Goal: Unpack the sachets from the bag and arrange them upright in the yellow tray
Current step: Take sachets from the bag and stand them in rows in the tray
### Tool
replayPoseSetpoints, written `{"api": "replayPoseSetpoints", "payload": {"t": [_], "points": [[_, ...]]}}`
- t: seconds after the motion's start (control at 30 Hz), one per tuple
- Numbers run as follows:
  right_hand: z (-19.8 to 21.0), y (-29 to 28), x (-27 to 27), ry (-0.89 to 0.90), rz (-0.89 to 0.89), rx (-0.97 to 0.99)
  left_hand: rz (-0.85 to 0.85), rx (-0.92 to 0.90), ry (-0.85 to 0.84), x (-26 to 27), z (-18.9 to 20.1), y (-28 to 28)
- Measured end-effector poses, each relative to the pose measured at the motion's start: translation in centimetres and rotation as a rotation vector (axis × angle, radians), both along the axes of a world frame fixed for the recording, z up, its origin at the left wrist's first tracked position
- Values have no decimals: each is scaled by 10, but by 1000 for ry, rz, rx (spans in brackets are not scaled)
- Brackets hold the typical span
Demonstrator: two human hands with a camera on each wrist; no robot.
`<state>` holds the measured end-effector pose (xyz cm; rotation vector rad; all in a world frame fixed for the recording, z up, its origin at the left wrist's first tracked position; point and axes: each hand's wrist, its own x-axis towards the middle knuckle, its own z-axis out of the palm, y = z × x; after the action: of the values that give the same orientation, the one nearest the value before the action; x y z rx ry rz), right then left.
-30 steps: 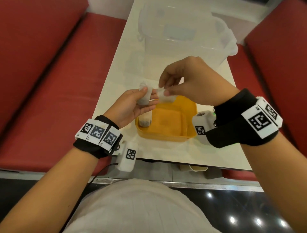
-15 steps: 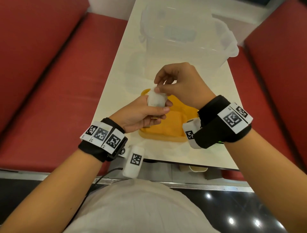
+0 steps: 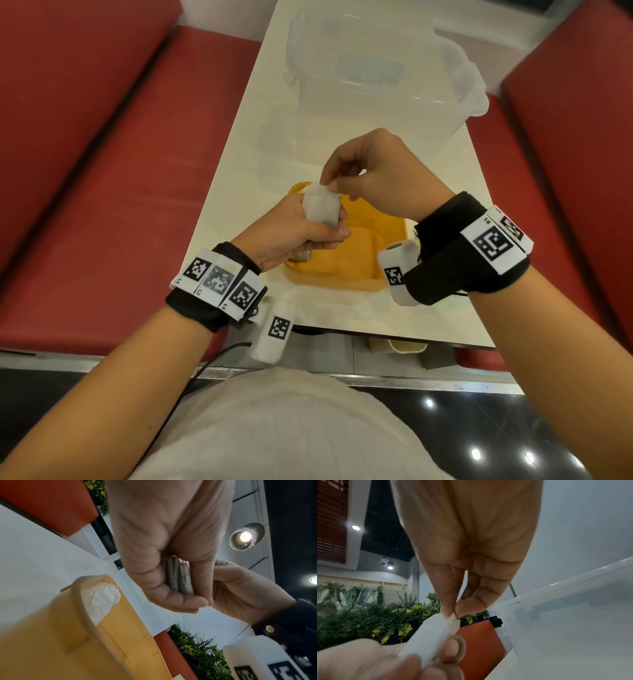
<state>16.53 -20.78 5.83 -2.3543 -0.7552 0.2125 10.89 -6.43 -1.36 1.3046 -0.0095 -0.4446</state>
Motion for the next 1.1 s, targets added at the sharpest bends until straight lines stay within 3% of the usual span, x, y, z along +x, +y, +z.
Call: {"api": "replayPoseSetpoints", "payload": {"t": [0.33, 0.43, 0.6, 0.73, 0.83, 0.93, 1.0, 1.1], "points": [[-1, 3, -4, -36, 4, -7, 31, 58, -81, 1, -2, -3], [-2, 5, -5, -17, 63, -115, 22, 76, -99, 1, 0, -3], [2, -3, 3, -105, 40, -172, 99, 437, -224, 7, -6, 24], [-14, -6, 12, -106, 70, -416, 113, 722, -160, 6, -22, 49], [-36, 4, 9, 41, 171, -640, 34, 678, 41, -2, -30, 46], [-55, 19, 6, 152, 268, -706, 53, 536, 194, -9, -37, 37], [-66, 30, 7, 211, 299, -695, 71, 388, 230, -10, -40, 33], [-77, 42, 12, 248, 279, -675, 99, 359, 210, -12, -40, 28]]}}
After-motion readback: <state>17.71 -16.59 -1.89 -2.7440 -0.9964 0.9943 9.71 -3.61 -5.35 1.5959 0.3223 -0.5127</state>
